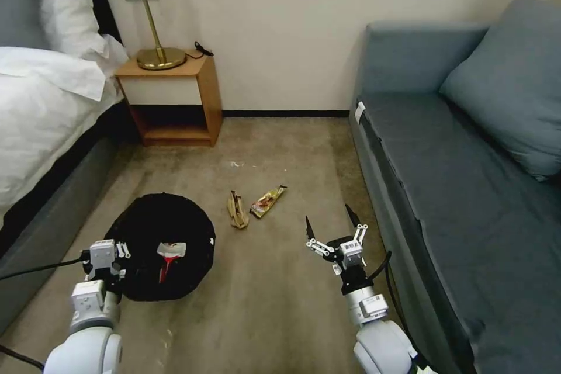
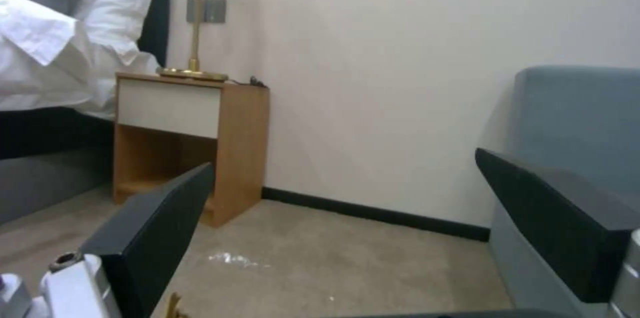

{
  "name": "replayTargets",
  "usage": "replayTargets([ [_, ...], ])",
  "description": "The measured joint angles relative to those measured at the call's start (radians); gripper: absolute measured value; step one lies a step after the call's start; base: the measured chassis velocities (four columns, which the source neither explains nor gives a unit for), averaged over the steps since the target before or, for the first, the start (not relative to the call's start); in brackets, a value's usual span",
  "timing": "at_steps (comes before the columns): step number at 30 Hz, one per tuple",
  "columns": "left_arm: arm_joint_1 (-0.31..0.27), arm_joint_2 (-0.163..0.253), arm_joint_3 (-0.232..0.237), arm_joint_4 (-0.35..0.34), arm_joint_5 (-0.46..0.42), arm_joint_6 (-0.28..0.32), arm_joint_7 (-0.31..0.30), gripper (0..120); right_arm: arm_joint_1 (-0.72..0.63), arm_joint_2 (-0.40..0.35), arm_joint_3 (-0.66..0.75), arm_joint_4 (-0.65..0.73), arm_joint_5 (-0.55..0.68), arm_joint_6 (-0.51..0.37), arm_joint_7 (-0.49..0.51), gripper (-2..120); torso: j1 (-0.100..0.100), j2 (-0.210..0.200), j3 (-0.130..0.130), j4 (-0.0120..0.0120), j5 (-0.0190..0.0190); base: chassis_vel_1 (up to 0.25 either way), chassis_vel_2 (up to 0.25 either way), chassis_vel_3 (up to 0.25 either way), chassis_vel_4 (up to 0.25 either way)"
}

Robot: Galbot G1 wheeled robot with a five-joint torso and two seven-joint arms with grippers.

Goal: Pick up the trash bin, then pick up the garbage on the floor and place it into the trash bin.

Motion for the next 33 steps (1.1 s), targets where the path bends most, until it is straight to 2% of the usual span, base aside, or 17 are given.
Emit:
replayTargets([
  [33, -0.016, 0.017, -0.008, 0.029, -0.007, -0.003, 0.0, 7, 0.042, -0.003, -0.048, -0.048, 0.006, -0.001, -0.008, 100, 0.0, 0.0, 0.0, 0.0, 0.0002, -0.194, 0.196, 0.198, -0.195],
])
